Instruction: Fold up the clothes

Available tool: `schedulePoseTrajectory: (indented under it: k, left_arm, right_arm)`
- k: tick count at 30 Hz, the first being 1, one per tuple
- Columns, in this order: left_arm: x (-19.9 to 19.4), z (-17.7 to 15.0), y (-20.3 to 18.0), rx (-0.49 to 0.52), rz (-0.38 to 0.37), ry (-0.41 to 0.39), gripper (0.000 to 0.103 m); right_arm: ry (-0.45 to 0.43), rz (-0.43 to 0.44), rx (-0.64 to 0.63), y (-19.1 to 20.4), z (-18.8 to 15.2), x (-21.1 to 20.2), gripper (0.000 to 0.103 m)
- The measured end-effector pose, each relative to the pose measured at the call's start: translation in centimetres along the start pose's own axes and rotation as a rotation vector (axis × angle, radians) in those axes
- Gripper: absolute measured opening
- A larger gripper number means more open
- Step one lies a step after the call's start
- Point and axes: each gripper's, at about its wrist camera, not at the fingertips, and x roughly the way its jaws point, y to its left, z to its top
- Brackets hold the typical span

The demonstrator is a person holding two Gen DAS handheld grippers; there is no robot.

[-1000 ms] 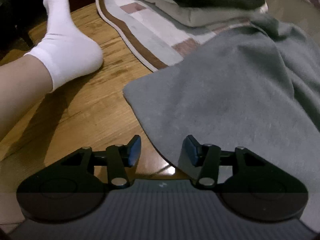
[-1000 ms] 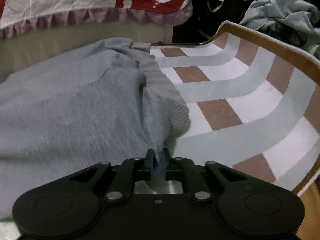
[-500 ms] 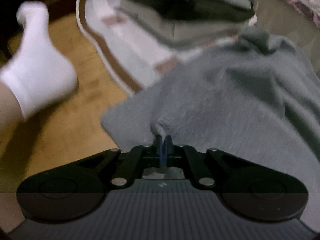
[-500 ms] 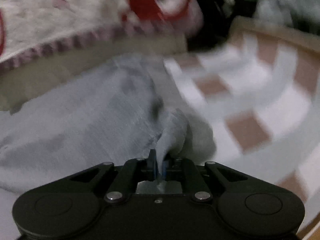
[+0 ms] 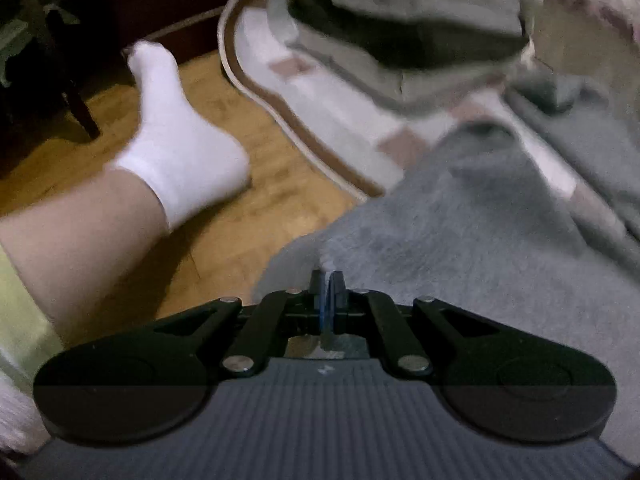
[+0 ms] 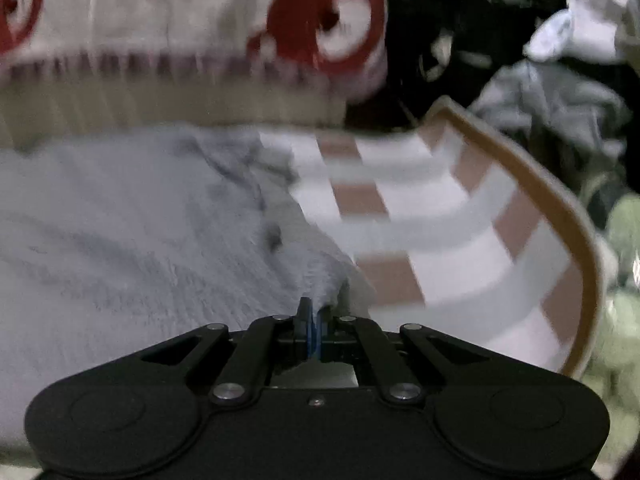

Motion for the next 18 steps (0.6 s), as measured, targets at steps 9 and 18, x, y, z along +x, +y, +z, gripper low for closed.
schedulePoseTrajectory:
  k: [9, 18]
  left_arm:
    - [-0.8, -0.5, 2.0, -0.094, 0.083, 0.057, 0.003]
    - [-5.1, 1.1, 1.2, -0.010, -0.035, -0.011, 0.009]
  right_arm:
    - [0.105, -0.020, 0.007, -1.0, -0.7, 1.6, 0.025]
    - [0.012, 0.452, -0.013, 4.4, 0.7, -5.8, 0.039]
